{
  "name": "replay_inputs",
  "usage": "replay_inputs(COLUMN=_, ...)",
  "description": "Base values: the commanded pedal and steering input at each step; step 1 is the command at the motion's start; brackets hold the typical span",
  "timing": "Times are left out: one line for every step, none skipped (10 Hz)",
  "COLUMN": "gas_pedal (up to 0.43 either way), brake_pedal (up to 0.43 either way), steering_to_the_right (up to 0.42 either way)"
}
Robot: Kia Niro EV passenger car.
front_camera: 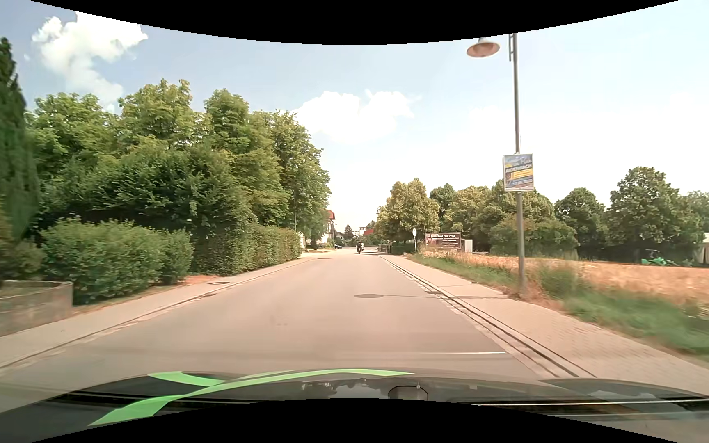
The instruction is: Follow the waypoints while adhering to traffic rules and regulations
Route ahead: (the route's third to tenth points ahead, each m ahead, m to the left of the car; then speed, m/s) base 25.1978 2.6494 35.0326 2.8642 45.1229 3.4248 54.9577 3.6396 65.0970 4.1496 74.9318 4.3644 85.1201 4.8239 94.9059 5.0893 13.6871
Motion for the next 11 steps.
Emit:
replay_inputs(gas_pedal=0.110, brake_pedal=0.000, steering_to_the_right=-0.017)
replay_inputs(gas_pedal=0.118, brake_pedal=0.000, steering_to_the_right=-0.017)
replay_inputs(gas_pedal=0.118, brake_pedal=0.000, steering_to_the_right=-0.017)
replay_inputs(gas_pedal=0.118, brake_pedal=0.000, steering_to_the_right=-0.017)
replay_inputs(gas_pedal=0.118, brake_pedal=0.000, steering_to_the_right=-0.017)
replay_inputs(gas_pedal=0.118, brake_pedal=0.000, steering_to_the_right=-0.015)
replay_inputs(gas_pedal=0.118, brake_pedal=0.000, steering_to_the_right=-0.012)
replay_inputs(gas_pedal=0.118, brake_pedal=0.000, steering_to_the_right=-0.010)
replay_inputs(gas_pedal=0.118, brake_pedal=0.000, steering_to_the_right=-0.010)
replay_inputs(gas_pedal=0.118, brake_pedal=0.000, steering_to_the_right=-0.010)
replay_inputs(gas_pedal=0.118, brake_pedal=0.000, steering_to_the_right=-0.010)
